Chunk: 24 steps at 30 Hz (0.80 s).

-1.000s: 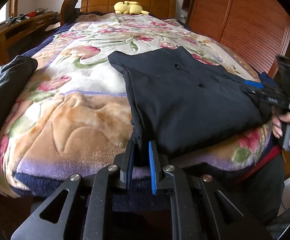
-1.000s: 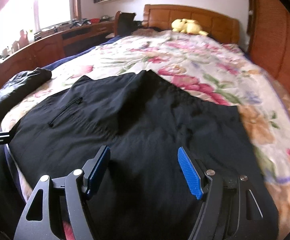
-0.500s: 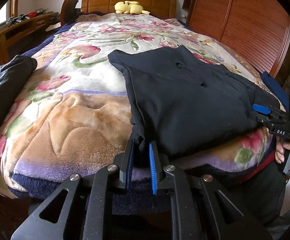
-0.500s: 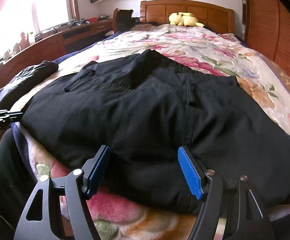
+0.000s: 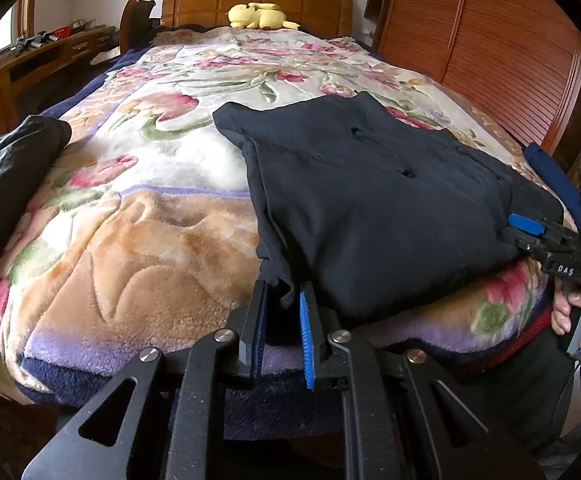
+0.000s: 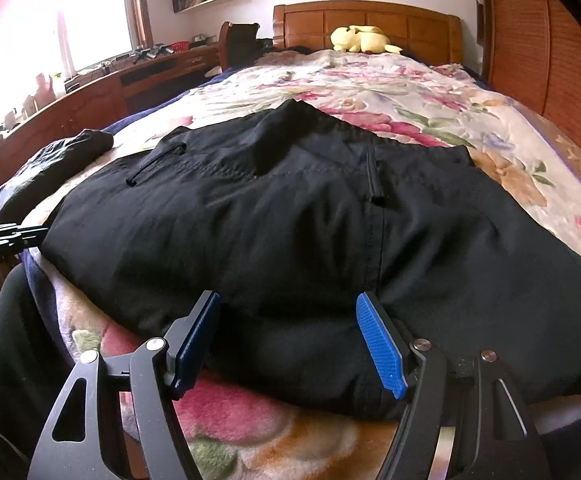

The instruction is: Fold large clothes

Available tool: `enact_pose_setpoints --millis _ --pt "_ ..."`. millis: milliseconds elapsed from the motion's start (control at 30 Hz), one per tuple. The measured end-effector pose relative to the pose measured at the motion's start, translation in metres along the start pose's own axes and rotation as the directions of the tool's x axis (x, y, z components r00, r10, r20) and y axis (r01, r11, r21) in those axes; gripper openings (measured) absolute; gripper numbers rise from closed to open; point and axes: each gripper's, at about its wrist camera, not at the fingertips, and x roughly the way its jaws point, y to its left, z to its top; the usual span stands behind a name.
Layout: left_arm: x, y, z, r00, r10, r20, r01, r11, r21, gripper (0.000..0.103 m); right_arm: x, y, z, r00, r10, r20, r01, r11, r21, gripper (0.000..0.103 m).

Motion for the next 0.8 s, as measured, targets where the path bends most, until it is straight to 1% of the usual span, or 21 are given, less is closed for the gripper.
enact_pose_setpoints --millis 33,67,100,167,267,300,400,467,533,633,733,800 --pt "-0.001 0.0 0.001 1.0 -0.011 -0.001 0.011 1.0 -0.015 0.014 0.0 0.0 0.0 1.0 0.0 0.004 0.0 1.0 0.002 0.072" --pt "-0.003 -0.002 0.003 1.0 -0.027 0.004 0.027 1.0 -0.013 0.008 0.001 0.0 -0.001 1.0 0.0 0.009 0.0 1.0 0.002 0.072" --pt "-0.007 -0.005 0.005 0.999 -0.028 0.017 0.029 1.0 -0.003 0.006 0.0 0.0 -0.001 1.0 0.004 0.013 -0.004 1.0 0.005 0.072" --pt "-0.016 -0.011 0.01 0.998 -0.04 0.047 0.04 0.999 0.008 0.004 0.001 -0.003 -0.003 1.0 0.016 0.021 -0.017 1.0 0.015 0.072" --pt "-0.033 -0.021 0.028 0.99 -0.096 0.103 0.097 0.995 -0.002 0.002 0.001 -0.006 -0.005 0.999 0.026 0.028 -0.026 0.999 0.021 0.072" --pt "-0.04 -0.027 0.038 0.984 -0.119 0.13 0.12 0.993 0.005 0.002 0.0 -0.006 -0.005 0.999 0.029 0.031 -0.029 0.999 0.023 0.072" --pt "-0.055 -0.051 0.066 0.968 -0.155 0.196 0.146 0.988 0.06 0.002 -0.001 -0.008 -0.005 0.999 0.039 0.036 -0.04 0.999 0.037 0.072" --pt "-0.06 -0.07 0.082 0.958 -0.185 0.219 0.166 0.981 0.1 0.002 -0.007 -0.013 -0.006 0.998 0.054 0.041 -0.056 0.997 0.058 0.072" --pt "-0.061 -0.087 0.094 0.951 -0.211 0.225 0.183 0.974 0.137 0.002 -0.016 -0.021 -0.005 0.997 0.062 0.051 -0.066 0.994 0.092 0.072" --pt "-0.057 -0.123 0.114 0.941 -0.255 0.224 0.207 0.954 0.216 0.002 -0.036 -0.04 -0.005 0.995 0.042 0.089 -0.053 0.991 0.125 0.072" --pt "-0.05 -0.165 0.134 0.926 -0.315 0.209 0.247 0.923 0.295 0.002 -0.061 -0.06 -0.005 0.992 -0.016 0.129 -0.002 0.991 0.136 0.072" --pt "-0.042 -0.194 0.146 0.912 -0.365 0.186 0.288 0.895 0.341 0.002 -0.079 -0.075 -0.007 0.987 -0.057 0.15 0.035 0.989 0.142 0.072"
